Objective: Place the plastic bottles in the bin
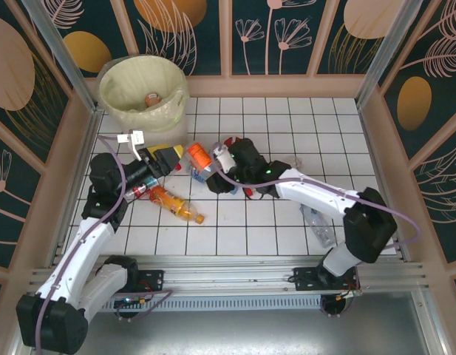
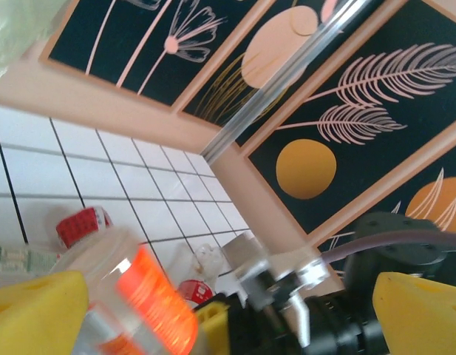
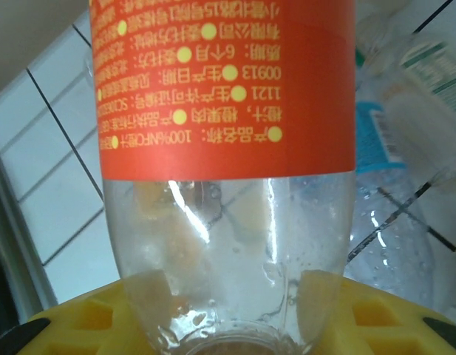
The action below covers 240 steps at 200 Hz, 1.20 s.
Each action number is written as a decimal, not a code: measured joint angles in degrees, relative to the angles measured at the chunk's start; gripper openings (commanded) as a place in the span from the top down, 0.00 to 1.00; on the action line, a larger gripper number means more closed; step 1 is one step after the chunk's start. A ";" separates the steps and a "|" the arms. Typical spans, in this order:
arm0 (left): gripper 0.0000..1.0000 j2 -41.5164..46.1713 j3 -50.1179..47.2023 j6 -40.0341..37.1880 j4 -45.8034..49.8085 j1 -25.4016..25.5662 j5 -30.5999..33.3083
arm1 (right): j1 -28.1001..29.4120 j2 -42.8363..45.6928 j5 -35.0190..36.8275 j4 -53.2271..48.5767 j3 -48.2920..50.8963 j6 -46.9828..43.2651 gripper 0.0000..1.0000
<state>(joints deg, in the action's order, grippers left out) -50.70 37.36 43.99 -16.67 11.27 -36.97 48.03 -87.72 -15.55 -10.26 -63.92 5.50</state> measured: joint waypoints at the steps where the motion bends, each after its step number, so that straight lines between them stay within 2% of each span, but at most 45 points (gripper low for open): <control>1: 0.01 -0.22 -0.07 0.42 -0.07 0.04 0.00 | -0.07 0.15 -0.02 0.11 0.04 0.09 0.58; 46: 0.01 -6.43 -0.37 10.91 -2.40 2.54 -0.50 | -1.77 7.06 -4.44 4.74 2.36 3.52 0.58; 74: 0.03 -9.03 0.00 13.49 -3.28 6.97 -0.46 | -1.97 8.96 -8.76 6.67 2.71 4.72 0.58; 111: 0.09 -11.69 0.79 16.48 -8.85 9.49 -0.42 | -2.29 9.40 -12.68 7.48 3.72 5.22 0.58; 162: 0.29 -13.03 1.79 18.16 -12.63 10.97 -0.07 | -2.29 9.81 -14.84 8.07 5.62 5.40 0.58; 206: 0.45 -13.00 1.81 16.15 -12.96 11.04 1.07 | -2.58 10.34 -15.02 8.92 5.75 5.62 0.57; 215: 0.45 -12.83 1.99 15.30 -12.41 11.04 1.38 | -2.64 10.34 -15.19 8.98 5.77 5.62 0.52; 240: 0.49 -12.09 3.48 12.68 -9.75 11.43 2.03 | -2.91 10.56 -15.63 9.94 5.86 5.73 0.29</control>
<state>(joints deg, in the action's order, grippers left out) -62.78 40.84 56.66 -26.41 22.70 -34.94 45.12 -77.17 -31.18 -0.32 -58.06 11.22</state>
